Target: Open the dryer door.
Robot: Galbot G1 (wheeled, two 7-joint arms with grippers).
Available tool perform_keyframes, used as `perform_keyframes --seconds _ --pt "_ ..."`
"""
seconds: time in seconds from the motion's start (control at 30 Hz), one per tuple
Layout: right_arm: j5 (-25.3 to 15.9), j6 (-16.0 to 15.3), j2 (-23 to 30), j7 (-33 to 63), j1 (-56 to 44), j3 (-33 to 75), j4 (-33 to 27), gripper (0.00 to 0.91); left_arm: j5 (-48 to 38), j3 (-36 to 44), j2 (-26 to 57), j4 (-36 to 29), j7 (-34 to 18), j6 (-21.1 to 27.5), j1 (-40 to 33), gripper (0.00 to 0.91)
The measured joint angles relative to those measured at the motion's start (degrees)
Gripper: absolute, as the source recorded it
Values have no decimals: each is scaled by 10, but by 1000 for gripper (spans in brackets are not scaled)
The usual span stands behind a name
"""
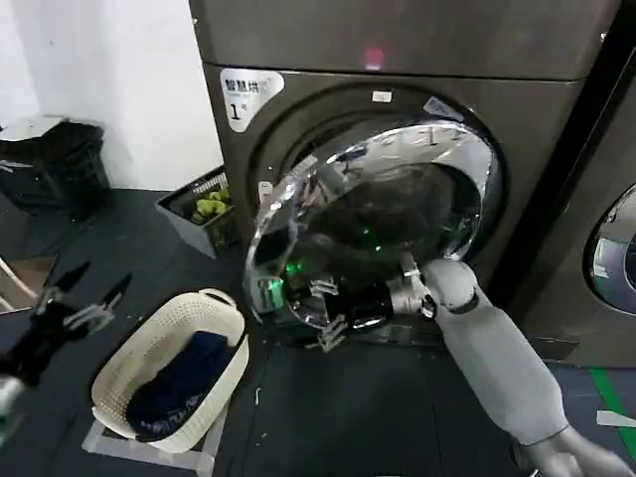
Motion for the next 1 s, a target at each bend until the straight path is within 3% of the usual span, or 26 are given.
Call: perform_keyframes --seconds 0.4,0.63,1.0 --pt "29 24 -26 -15 -63 56 38 907 -45 255 93 137 38 -29 -212 907" --pt "35 36 -50 -15 -123 117 69 907 -53 370 90 174 66 -30 -312 907" --pt "48 52 -53 -13 -258 303 112 907 -70 542 56 206 101 -38 -468 907"
